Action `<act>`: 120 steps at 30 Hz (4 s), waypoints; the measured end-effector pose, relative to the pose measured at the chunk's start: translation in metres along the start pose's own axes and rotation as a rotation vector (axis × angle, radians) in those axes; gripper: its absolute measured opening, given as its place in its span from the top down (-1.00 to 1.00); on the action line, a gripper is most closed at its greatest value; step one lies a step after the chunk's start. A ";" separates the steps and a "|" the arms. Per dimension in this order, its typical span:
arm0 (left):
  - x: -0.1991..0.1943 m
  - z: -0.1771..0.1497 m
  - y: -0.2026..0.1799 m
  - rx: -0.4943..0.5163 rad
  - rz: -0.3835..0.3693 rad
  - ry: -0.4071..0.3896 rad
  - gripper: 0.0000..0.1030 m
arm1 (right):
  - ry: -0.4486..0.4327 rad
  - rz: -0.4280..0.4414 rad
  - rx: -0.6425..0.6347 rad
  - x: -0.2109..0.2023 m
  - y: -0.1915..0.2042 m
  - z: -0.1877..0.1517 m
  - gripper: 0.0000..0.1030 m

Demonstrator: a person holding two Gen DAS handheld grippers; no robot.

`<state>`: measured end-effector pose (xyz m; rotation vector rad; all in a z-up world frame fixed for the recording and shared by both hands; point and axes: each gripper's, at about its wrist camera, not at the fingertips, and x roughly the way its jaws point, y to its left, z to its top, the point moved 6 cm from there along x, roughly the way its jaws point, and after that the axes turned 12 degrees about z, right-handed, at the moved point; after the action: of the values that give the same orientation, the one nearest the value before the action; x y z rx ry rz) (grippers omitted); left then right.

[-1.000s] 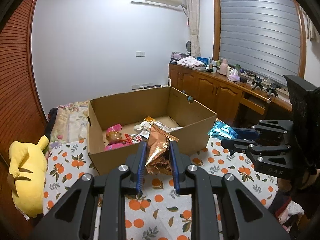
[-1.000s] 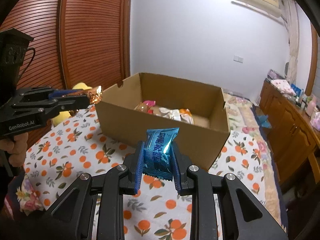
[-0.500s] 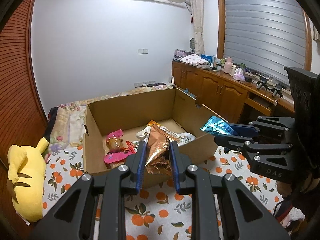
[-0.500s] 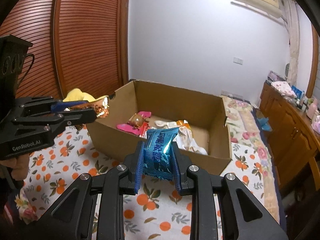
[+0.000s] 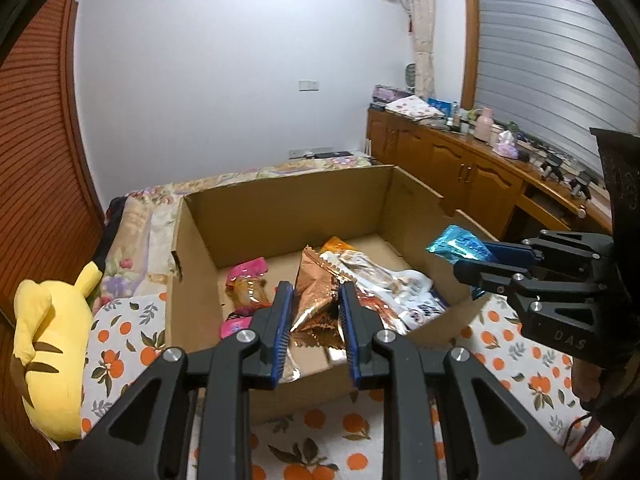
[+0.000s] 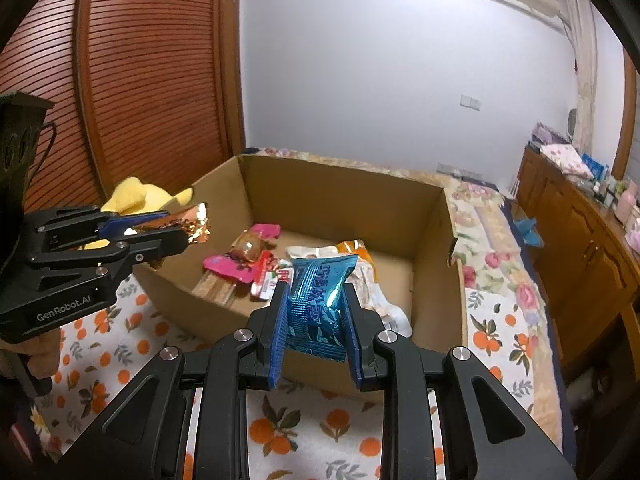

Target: Organize snacks

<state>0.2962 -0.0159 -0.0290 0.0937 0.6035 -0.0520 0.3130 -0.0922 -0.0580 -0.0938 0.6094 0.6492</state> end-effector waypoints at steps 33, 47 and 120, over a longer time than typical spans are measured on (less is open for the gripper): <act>-0.042 -0.019 0.012 -0.027 0.079 -0.083 -0.28 | -0.088 -0.004 0.075 -0.024 0.002 -0.011 0.11; -0.084 -0.036 -0.007 -0.037 0.069 -0.127 -0.49 | -0.161 -0.022 0.085 -0.064 0.018 -0.037 0.00; -0.130 -0.098 0.020 -0.133 0.250 -0.132 -0.91 | -0.265 -0.189 0.135 -0.124 0.030 -0.080 -0.71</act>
<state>0.1358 0.0166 -0.0344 0.0358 0.4588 0.2221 0.1772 -0.1565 -0.0516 0.0600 0.3810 0.4270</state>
